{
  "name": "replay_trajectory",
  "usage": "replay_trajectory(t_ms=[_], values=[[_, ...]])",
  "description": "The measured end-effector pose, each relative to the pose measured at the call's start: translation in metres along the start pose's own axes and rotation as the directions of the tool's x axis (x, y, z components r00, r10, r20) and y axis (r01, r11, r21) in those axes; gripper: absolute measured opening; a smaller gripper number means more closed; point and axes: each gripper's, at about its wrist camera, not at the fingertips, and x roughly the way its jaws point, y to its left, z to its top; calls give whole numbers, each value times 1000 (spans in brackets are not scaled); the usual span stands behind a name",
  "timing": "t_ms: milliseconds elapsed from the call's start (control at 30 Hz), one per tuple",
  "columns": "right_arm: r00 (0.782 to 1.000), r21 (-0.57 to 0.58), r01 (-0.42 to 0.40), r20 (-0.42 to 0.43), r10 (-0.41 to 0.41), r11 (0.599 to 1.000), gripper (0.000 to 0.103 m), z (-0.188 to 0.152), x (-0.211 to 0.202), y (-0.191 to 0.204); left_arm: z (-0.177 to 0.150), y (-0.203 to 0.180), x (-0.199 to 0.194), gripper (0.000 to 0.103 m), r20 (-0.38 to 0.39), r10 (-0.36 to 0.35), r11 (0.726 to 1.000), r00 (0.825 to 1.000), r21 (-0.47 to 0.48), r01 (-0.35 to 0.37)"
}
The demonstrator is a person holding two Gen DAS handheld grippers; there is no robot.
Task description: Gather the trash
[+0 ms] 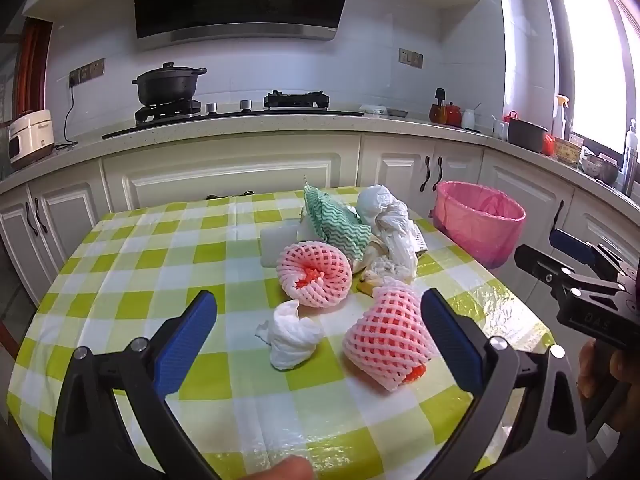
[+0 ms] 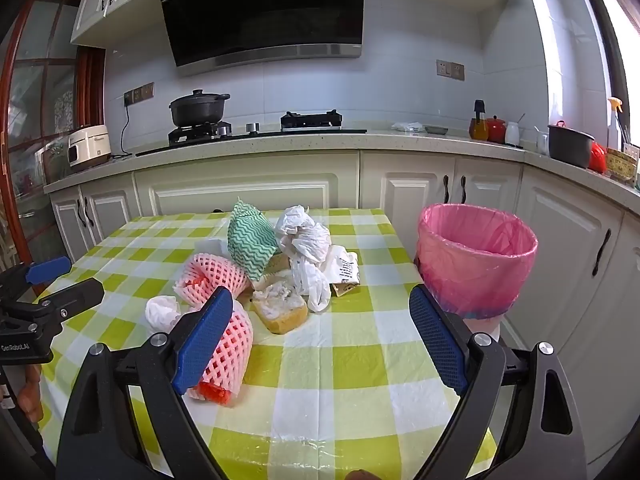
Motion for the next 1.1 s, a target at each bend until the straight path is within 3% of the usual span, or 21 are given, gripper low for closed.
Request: replay_trajectory(t_ms=[1100], values=[[1000, -3, 2, -6, -2, 1000, 84, 2, -1, 0, 0, 0, 0, 99, -4, 0, 1000, 1000, -1, 0]])
